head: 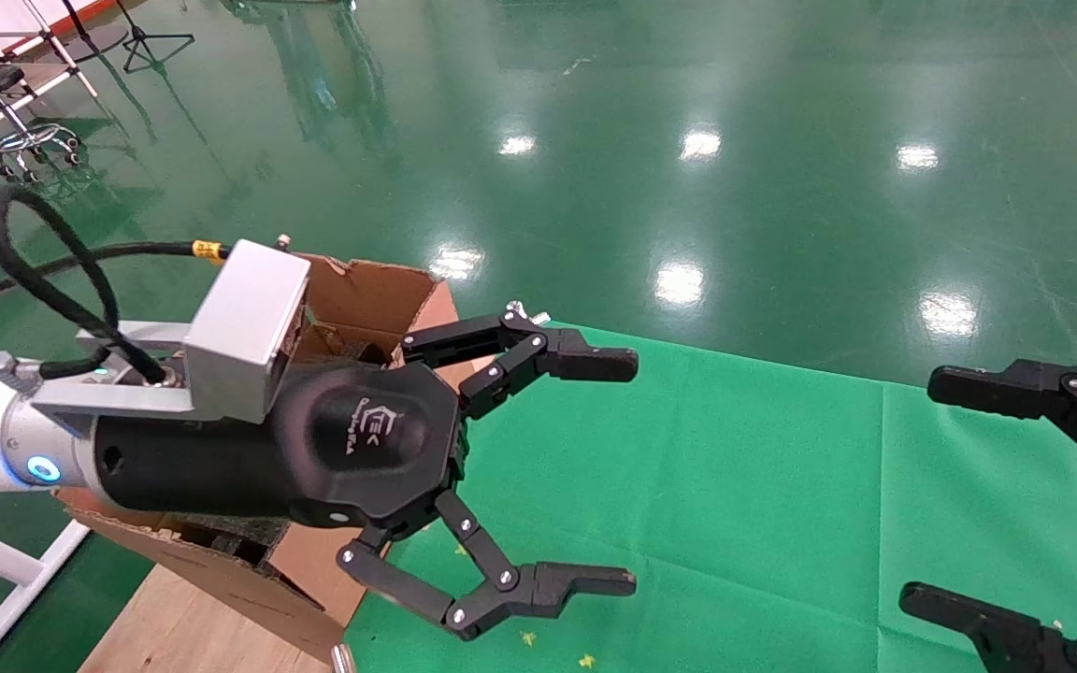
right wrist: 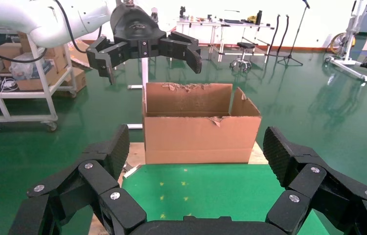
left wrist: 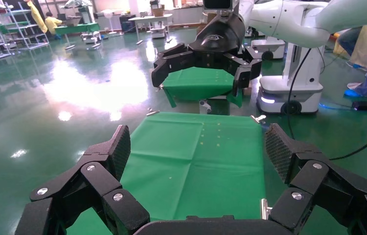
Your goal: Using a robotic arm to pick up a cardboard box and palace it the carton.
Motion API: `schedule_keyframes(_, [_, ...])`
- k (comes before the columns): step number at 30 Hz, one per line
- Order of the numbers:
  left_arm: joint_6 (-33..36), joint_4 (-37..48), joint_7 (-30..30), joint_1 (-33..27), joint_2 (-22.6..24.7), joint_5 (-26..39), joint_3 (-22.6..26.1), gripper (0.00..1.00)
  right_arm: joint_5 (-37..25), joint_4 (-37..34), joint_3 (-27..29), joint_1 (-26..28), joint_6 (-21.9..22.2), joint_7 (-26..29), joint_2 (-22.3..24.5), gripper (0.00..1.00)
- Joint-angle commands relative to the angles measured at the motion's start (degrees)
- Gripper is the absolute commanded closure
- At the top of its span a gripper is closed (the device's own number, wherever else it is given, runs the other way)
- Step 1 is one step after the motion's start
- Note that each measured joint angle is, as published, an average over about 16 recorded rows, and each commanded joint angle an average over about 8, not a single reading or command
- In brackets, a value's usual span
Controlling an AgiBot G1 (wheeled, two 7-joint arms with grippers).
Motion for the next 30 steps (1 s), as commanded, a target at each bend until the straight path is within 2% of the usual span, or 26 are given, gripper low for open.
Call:
schedule_keyframes(1, [0.29, -0.85, 0.36, 0.74, -0.06, -0.96, -0.58, 0.00, 0.00, -0.01, 0.00, 0.00, 0.01, 0.00, 0.00, 0.00])
schedule_keyframes(30, [-0.24, 0.66, -0.22, -0.56, 0.04, 0.77, 0.44, 0.00, 0.01, -0.01, 0.00, 0.00, 0.01, 0.00, 0.00, 0.00])
